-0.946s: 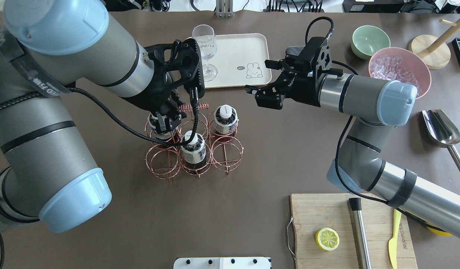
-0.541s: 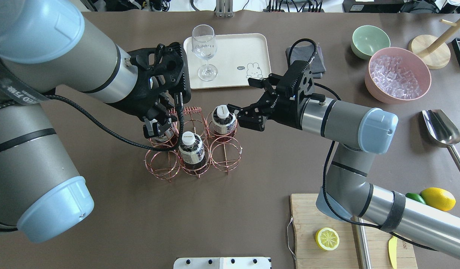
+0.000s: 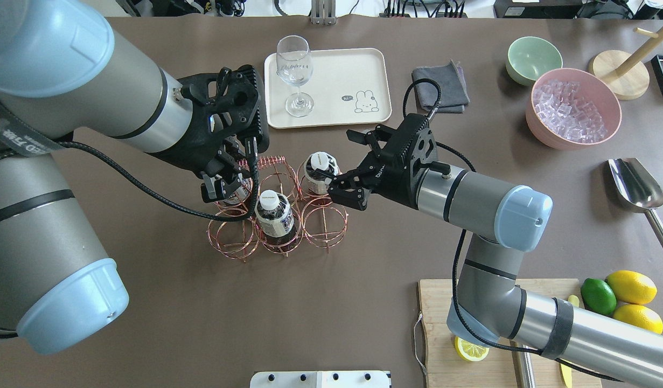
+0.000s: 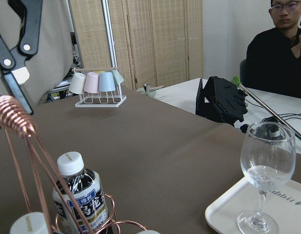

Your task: Take tea from basket to plate

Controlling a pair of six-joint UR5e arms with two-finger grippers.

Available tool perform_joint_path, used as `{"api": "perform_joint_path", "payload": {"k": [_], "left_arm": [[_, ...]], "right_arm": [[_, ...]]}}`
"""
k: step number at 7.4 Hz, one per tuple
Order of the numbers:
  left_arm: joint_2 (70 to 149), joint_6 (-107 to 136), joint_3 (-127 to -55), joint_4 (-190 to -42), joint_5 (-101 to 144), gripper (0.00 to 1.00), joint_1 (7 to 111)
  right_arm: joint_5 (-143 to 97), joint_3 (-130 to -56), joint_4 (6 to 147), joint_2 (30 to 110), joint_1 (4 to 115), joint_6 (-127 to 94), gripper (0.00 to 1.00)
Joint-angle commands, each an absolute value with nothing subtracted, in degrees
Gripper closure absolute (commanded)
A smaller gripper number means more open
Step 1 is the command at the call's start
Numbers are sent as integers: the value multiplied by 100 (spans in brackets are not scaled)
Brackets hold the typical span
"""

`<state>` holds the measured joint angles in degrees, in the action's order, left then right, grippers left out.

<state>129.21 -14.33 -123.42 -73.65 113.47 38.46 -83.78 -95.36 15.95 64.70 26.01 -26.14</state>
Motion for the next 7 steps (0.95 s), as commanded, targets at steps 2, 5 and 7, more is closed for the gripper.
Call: {"api": "perform_joint_path", "payload": {"k": [2, 5, 7], "left_arm": [[12929, -1433, -12314, -7356, 11347, 100, 3841], [12929, -1433, -12305, -7356, 11347, 100, 3841], [12937, -1441, -12305, -7348, 11347, 100, 3841]], "right_arm": [[-8191, -9501, 1828, 6346, 2452, -2365, 0], [-7972, -9378, 1863, 6249, 2356, -2338, 0], [-7902, -9343, 1863, 6232, 2355, -1996, 11]]}}
